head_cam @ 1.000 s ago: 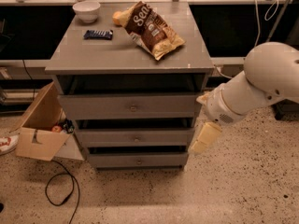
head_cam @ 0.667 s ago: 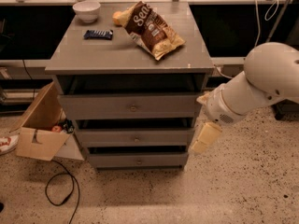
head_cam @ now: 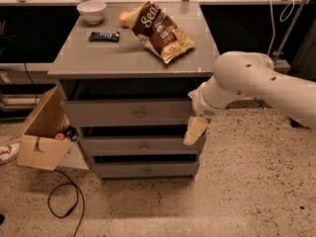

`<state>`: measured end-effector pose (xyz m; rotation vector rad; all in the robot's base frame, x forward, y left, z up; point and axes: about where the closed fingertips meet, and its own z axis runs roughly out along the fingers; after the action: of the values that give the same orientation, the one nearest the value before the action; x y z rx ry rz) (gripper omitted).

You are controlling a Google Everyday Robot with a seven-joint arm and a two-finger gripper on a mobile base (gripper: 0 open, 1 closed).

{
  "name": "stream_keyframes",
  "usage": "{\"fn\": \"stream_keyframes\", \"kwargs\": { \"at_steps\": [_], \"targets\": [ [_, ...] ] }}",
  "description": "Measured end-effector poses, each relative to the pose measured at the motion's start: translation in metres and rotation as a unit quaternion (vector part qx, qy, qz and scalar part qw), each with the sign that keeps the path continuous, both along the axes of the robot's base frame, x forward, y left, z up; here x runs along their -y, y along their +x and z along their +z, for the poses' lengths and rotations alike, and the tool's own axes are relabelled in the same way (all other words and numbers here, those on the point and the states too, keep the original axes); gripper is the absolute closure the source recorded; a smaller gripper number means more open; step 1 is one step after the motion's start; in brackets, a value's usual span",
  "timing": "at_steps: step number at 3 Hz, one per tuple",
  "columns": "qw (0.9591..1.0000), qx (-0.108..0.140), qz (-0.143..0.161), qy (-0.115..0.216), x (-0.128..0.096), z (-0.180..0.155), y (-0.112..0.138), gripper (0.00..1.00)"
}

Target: Open top drawer

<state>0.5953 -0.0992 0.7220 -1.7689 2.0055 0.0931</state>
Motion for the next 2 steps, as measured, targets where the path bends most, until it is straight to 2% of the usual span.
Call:
{"fn": "stream_keyframes", "kwargs": {
  "at_steps": [1, 2],
  "targets": [
    [0.9995, 0.018, 0.024, -0.012, -0.021, -0.011, 0.040, 0.00],
    [0.9989, 0.024, 0.034, -0.023, -0.041, -0.030, 0.081, 0.00]
  ]
}}
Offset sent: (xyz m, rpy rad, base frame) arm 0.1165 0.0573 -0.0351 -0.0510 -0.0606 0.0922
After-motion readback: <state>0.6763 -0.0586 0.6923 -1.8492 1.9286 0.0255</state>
